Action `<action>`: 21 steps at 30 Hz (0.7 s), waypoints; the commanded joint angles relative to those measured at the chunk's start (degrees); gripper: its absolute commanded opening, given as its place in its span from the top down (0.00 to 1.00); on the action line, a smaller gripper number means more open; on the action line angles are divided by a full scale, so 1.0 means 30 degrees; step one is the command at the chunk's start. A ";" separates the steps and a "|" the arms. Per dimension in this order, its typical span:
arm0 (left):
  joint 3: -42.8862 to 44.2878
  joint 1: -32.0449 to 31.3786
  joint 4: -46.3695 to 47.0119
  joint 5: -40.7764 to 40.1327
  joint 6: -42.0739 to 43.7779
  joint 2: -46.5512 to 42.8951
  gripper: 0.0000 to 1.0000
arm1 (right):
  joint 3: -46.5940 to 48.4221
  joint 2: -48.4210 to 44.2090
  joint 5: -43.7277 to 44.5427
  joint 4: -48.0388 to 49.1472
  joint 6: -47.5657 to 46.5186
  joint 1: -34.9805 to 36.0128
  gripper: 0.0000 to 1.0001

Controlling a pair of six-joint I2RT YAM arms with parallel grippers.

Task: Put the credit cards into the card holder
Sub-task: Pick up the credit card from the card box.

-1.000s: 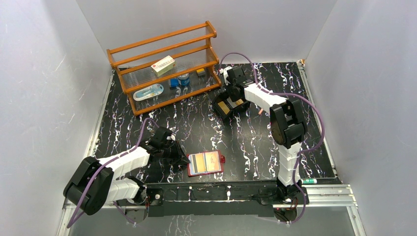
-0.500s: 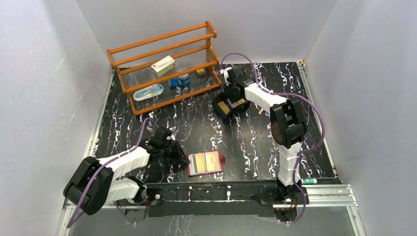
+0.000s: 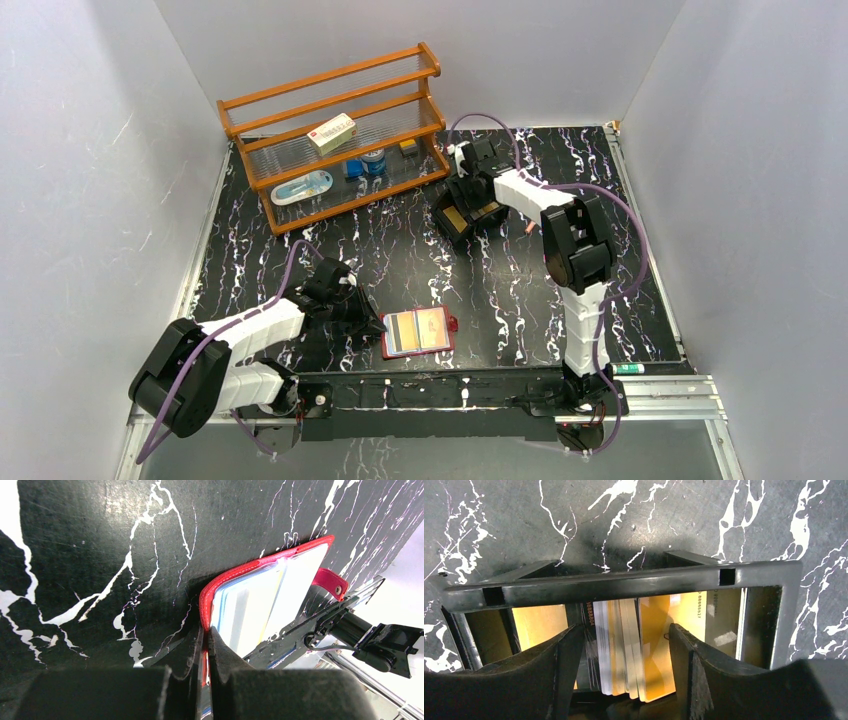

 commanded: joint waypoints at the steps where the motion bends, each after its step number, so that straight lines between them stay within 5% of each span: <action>1: -0.0192 -0.0013 -0.0441 0.0257 0.0249 -0.0403 1.00 | 0.0752 0.0235 -0.0815 -0.0176 0.0388 -0.0207 0.34; 9: 0.0012 -0.0019 -0.0370 0.0339 0.0278 -0.0101 1.00 | 0.0896 -0.0626 -0.2396 -0.0267 0.0694 -0.0217 0.62; 21: -0.0046 -0.0004 -0.0339 0.0312 0.0307 -0.0131 1.00 | 0.1045 -0.0998 -0.2182 -0.0692 0.0930 -0.0216 0.57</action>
